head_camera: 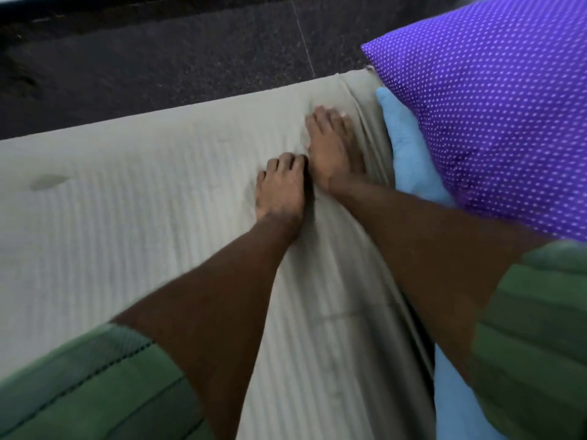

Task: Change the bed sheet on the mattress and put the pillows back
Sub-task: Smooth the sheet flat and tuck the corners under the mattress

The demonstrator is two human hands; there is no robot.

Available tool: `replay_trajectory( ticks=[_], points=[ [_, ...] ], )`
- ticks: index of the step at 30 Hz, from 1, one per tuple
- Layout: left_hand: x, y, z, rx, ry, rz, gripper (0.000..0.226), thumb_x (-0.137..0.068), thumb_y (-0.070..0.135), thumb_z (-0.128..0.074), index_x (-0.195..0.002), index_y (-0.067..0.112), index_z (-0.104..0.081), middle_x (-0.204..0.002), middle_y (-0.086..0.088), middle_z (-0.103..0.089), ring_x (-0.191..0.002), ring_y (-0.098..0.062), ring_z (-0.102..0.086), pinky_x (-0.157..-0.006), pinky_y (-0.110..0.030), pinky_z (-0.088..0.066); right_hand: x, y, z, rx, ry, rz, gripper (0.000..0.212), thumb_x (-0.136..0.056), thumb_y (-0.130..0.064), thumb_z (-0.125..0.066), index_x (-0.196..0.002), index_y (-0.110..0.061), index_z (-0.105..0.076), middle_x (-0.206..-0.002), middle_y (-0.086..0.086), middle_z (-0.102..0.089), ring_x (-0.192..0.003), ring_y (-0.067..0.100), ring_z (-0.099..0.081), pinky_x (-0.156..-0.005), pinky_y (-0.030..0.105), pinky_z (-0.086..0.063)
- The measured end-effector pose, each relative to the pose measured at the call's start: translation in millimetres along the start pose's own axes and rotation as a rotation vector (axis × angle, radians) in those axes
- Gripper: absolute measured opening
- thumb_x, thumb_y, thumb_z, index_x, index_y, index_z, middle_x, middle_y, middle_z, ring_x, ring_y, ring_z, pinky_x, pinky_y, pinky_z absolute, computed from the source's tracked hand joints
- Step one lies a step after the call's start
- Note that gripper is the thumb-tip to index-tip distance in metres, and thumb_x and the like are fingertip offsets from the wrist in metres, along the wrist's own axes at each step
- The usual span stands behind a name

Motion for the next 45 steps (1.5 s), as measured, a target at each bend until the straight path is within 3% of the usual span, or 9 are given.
replay_trajectory(
  ticks=[3, 5, 11, 16, 20, 24, 33, 37, 45],
  points=[
    [16.9, 0.6, 10.9, 0.044, -0.099, 0.02, 0.042, -0.096, 0.01, -0.052, -0.137, 0.02, -0.055, -0.139, -0.004, -0.053, -0.128, -0.028, -0.046, -0.106, -0.04, -0.042, 77.0, -23.8, -16.5, 0.041, -0.076, 0.065, 0.06, -0.107, -0.021, -0.029, -0.163, -0.008, -0.009, -0.172, 0.008, -0.005, -0.158, 0.027, -0.008, -0.128, 0.04, -0.01],
    [32.5, 4.7, 19.9, 0.059, -0.192, 0.029, 0.043, -0.095, 0.009, -0.054, -0.137, 0.018, -0.056, -0.139, -0.005, -0.051, -0.128, -0.028, -0.046, -0.106, -0.041, -0.044, 110.9, -23.6, -15.7, -0.053, -0.162, 0.002, 0.062, -0.107, -0.022, -0.031, -0.164, -0.013, -0.007, -0.173, 0.001, 0.001, -0.159, 0.023, -0.003, -0.128, 0.039, -0.007],
    [105.3, 32.1, 54.6, 0.126, -0.35, 0.105, 0.046, -0.087, 0.017, -0.06, -0.133, 0.016, -0.058, -0.129, -0.01, -0.052, -0.119, -0.032, -0.053, -0.099, -0.047, -0.05, 161.6, -23.3, 38.1, -0.239, -0.252, -0.001, 0.052, -0.092, -0.027, -0.058, -0.142, -0.019, -0.046, -0.154, 0.004, -0.039, -0.148, 0.027, -0.027, -0.123, 0.041, -0.021],
    [160.5, 63.5, 119.9, 0.216, -0.397, 0.114, 0.042, -0.094, 0.019, -0.058, -0.136, 0.018, -0.059, -0.137, -0.01, -0.051, -0.124, -0.031, -0.055, -0.103, -0.049, -0.049, 227.4, -16.9, 109.2, -0.241, -0.252, 0.004, 0.047, -0.09, -0.02, -0.064, -0.135, -0.014, -0.051, -0.145, 0.008, -0.046, -0.142, 0.028, -0.036, -0.118, 0.039, -0.03],
    [190.8, 97.2, 187.3, 0.245, -0.407, 0.116, 0.041, -0.095, 0.021, -0.058, -0.136, 0.022, -0.061, -0.141, -0.007, -0.051, -0.13, -0.026, -0.053, -0.109, -0.043, -0.045, 283.9, -8.4, 180.9, -0.291, -0.246, -0.042, 0.048, -0.088, -0.014, -0.064, -0.135, -0.012, -0.053, -0.138, 0.009, -0.051, -0.135, 0.028, -0.043, -0.115, 0.04, -0.035],
    [229.3, 135.7, 245.5, 0.317, -0.377, 0.111, 0.034, -0.092, 0.019, -0.06, -0.124, 0.016, -0.069, -0.128, -0.014, -0.06, -0.122, -0.028, -0.058, -0.103, -0.037, -0.046, 331.1, -5.3, 258.5, -0.368, -0.225, -0.066, 0.033, -0.091, -0.019, -0.062, -0.124, -0.015, -0.057, -0.129, 0.006, -0.051, -0.129, 0.024, -0.044, -0.101, 0.041, -0.043],
    [297.9, 219.4, 350.2, 0.496, -0.278, 0.038, 0.028, -0.091, 0.001, -0.058, -0.114, 0.0, -0.074, -0.116, -0.02, -0.072, -0.113, -0.032, -0.063, -0.087, -0.023, -0.039, 404.7, 33.6, 386.9, -0.356, -0.196, -0.212, 0.045, -0.096, -0.025, -0.061, -0.136, -0.009, -0.052, -0.146, 0.012, -0.043, -0.138, 0.032, -0.037, -0.104, 0.047, -0.046],
    [294.6, 249.7, 356.3, 0.541, -0.3, 0.042, 0.028, -0.088, 0.01, -0.057, -0.108, 0.002, -0.075, -0.11, -0.016, -0.074, -0.106, -0.032, -0.065, -0.087, -0.03, -0.044, 413.6, 60.7, 418.8, -0.383, -0.16, -0.254, 0.048, -0.1, -0.029, -0.056, -0.143, -0.007, -0.048, -0.153, 0.014, -0.037, -0.143, 0.032, -0.032, -0.109, 0.046, -0.041],
    [265.2, 305.2, 293.6, 0.518, -0.425, 0.221, 0.046, -0.093, 0.033, -0.067, -0.133, 0.011, -0.064, -0.127, -0.019, -0.065, -0.119, -0.032, -0.062, -0.099, -0.03, -0.045, 393.8, 167.1, 402.9, -0.341, -0.172, -0.31, 0.07, -0.098, -0.038, -0.062, -0.156, -0.009, -0.035, -0.16, 0.016, -0.032, -0.148, 0.035, -0.028, -0.116, 0.05, -0.036]
  ],
)
Point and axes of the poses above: each hand's wrist, its own x-axis away from the middle knuckle, its own z-axis out of the back of the hand, y = z × x, the point moved 2 cm from there along -x, towards the middle knuckle
